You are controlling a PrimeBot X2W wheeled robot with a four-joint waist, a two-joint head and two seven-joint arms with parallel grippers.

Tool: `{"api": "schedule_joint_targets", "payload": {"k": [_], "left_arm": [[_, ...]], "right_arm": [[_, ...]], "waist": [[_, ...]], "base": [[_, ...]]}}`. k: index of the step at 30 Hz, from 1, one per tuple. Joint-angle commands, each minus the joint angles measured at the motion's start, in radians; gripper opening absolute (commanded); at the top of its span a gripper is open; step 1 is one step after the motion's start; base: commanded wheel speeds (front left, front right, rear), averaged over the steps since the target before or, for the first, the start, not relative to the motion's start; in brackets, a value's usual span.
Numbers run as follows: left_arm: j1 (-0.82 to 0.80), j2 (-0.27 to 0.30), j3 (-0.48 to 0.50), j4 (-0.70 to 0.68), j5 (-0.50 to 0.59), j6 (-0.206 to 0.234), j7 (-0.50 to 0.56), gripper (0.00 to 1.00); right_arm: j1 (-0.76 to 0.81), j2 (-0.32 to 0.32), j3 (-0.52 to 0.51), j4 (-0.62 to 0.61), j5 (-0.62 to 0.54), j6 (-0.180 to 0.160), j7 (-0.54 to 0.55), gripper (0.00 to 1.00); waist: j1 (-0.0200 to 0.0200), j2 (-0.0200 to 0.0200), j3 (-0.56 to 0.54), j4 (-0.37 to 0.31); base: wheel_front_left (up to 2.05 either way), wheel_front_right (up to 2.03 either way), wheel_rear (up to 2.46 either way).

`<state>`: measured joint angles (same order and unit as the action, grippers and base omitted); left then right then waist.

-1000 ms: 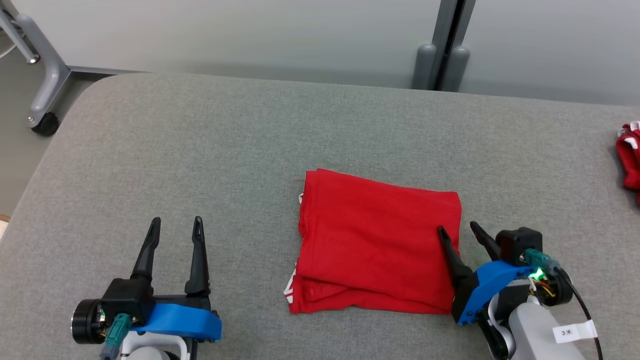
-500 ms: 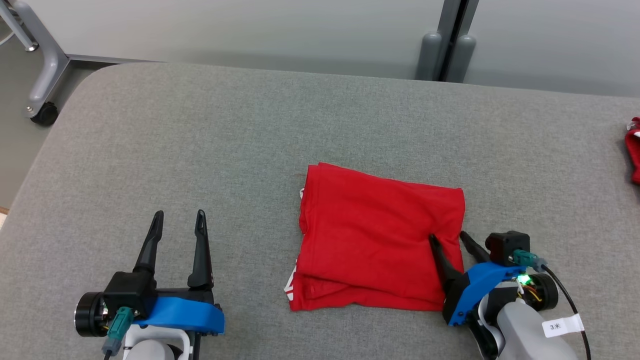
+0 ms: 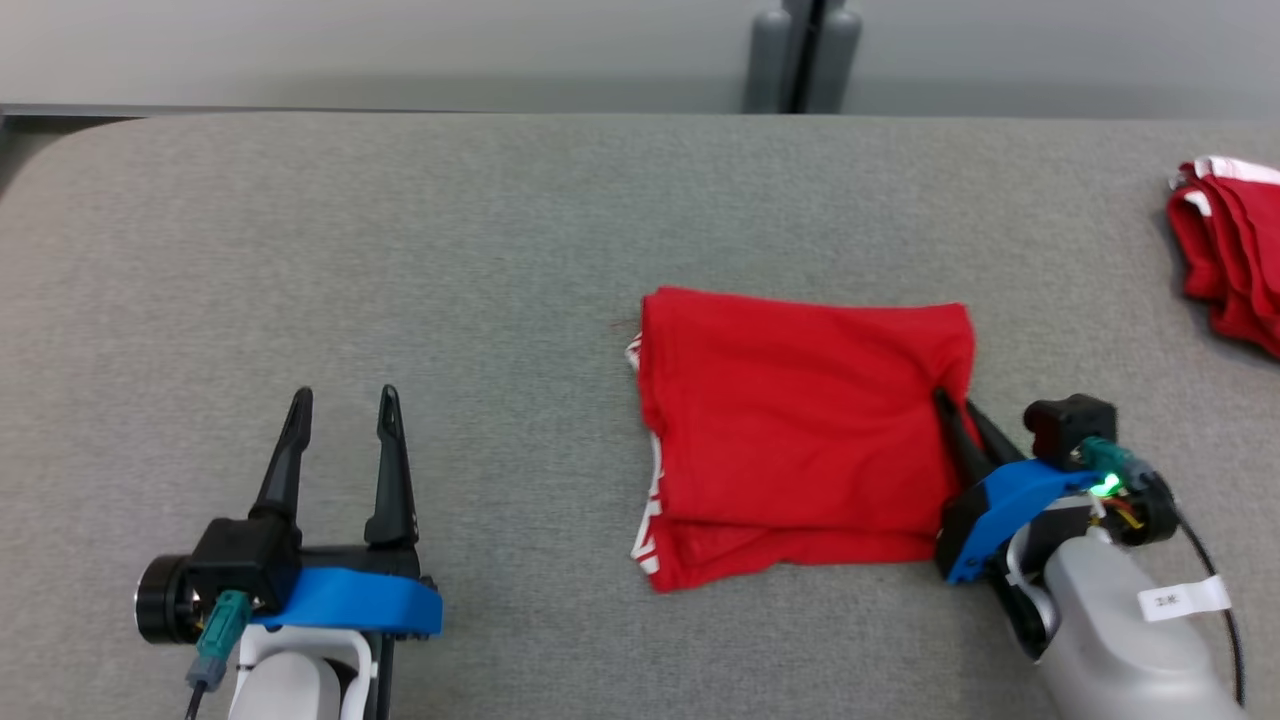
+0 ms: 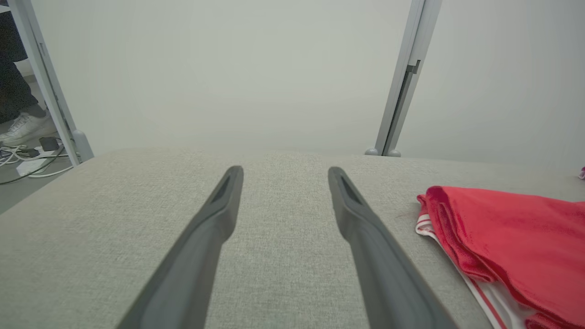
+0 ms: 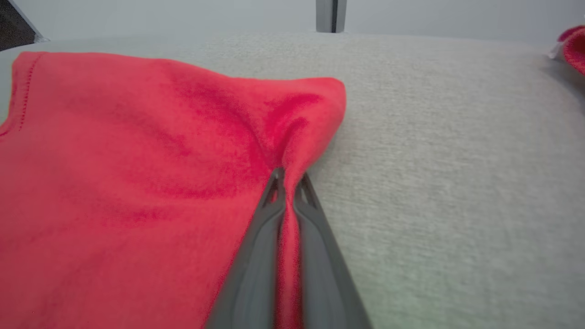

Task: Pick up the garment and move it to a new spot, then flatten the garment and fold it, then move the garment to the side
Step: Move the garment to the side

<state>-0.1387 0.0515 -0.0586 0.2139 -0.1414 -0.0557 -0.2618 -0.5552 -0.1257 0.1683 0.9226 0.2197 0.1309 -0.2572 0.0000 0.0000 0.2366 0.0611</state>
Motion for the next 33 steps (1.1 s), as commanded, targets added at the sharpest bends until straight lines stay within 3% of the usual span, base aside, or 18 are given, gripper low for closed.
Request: {"api": "schedule_joint_targets", "payload": {"k": [1, 15, 26, 33], "left_arm": [[-0.024, -0.001, 0.000, -0.009, 0.003, -0.003, -0.004, 1.00], [-0.113, 0.003, 0.004, -0.046, 0.035, -0.021, -0.004, 1.00], [-0.148, 0.003, 0.000, -0.049, 0.043, -0.032, -0.004, 1.00], [-0.169, 0.002, -0.001, -0.073, 0.047, -0.035, -0.004, 1.00]], "right_arm": [[-0.015, -0.018, -0.006, -0.018, -0.009, 0.000, -0.007, 0.00], [0.035, -0.188, -0.099, -0.219, -0.028, 0.000, 0.002, 0.00], [-0.072, -0.254, -0.067, -0.383, -0.066, 0.000, 0.089, 0.00], [-0.179, -0.351, -0.071, -0.447, -0.055, 0.000, 0.173, 0.00]], "waist": [[0.0000, 0.0000, 0.010, -0.013], [0.0000, 0.0000, 0.134, -0.113], [0.0000, 0.0000, 0.176, -0.113], [0.0000, 0.0000, 0.224, -0.112]], "base": [[0.00, 0.00, 0.00], [0.00, 0.00, 0.00], [0.00, 0.00, 0.00], [0.00, 0.00, 0.00]]}}
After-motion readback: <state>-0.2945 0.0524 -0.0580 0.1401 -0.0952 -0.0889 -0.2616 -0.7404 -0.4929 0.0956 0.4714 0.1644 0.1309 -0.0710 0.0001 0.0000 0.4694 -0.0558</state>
